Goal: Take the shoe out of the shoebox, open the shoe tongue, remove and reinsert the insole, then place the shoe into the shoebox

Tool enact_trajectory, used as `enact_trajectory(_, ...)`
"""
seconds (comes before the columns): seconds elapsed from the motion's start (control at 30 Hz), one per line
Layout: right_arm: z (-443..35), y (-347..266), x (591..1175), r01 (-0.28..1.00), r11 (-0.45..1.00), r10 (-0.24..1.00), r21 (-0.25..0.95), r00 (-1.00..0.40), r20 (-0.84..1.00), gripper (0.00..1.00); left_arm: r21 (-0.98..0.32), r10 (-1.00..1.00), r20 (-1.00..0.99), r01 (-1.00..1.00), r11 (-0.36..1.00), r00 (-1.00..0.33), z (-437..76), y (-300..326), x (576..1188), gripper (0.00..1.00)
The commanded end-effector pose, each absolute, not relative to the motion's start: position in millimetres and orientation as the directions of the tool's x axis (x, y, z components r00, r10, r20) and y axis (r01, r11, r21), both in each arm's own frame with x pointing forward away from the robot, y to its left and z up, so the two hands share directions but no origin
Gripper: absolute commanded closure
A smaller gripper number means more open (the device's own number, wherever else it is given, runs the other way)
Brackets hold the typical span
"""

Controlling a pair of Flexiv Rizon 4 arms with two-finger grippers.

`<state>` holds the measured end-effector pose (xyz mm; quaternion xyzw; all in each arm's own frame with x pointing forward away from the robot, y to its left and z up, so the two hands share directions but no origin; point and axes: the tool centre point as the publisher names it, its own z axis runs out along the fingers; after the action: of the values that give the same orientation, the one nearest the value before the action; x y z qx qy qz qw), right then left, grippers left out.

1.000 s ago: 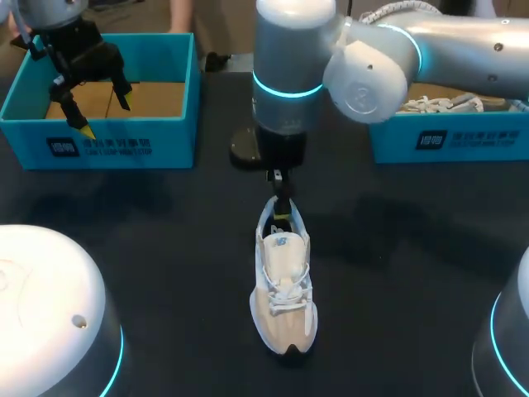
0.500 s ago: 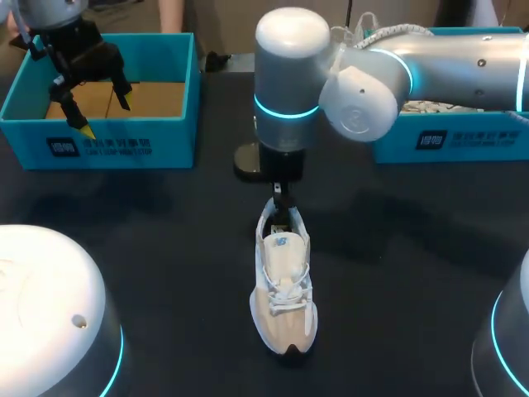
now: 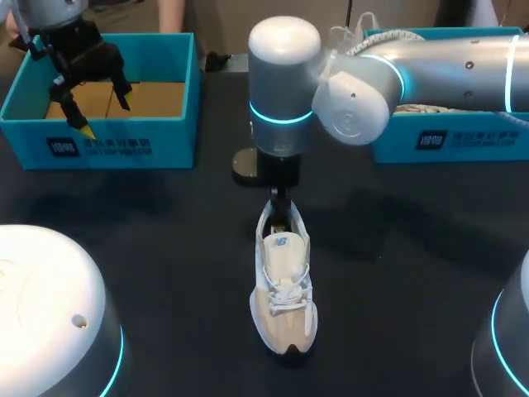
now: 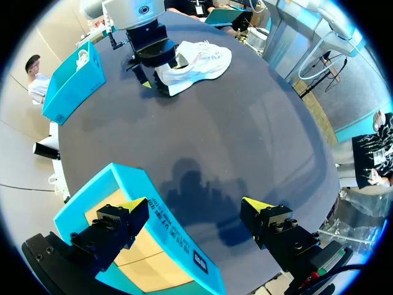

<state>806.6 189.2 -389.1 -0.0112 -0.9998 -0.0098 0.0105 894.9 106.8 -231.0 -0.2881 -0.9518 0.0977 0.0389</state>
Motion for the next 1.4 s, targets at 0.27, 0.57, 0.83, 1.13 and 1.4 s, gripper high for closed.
enact_trajectory(0.27, -377, 184, 804, 0.051, 0.999, 0.051, 0.002, -0.999, -0.012, 1.0, -0.207, 0.556, 0.018, 0.541, 0.815, -0.831, -231, 107, 895, 0.0)
enact_trajectory(0.57, -342, 171, 804, 0.047, 0.999, 0.047, 0.004, -0.999, -0.022, 1.0, -0.207, 0.556, 0.018, 0.541, 0.815, -0.831, -231, 107, 895, 0.0)
enact_trajectory(0.83, -280, 141, 822, 0.032, 0.999, 0.032, 0.001, -0.998, -0.061, 1.0, -0.207, 0.556, 0.018, 0.541, 0.815, -0.831, -231, 107, 895, 0.0)
enact_trajectory(1.13, -197, 92, 855, 0.025, 0.999, 0.02, -0.038, -0.992, -0.125, 1.0, -0.207, 0.556, 0.018, 0.541, 0.815, -0.831, -231, 107, 895, 0.0)
enact_trajectory(1.4, -185, 84, 860, -0.022, 1.0, -0.023, -0.014, -0.99, -0.142, 1.0, -0.207, 0.556, 0.018, 0.541, 0.815, -0.831, -231, 107, 895, 0.0)
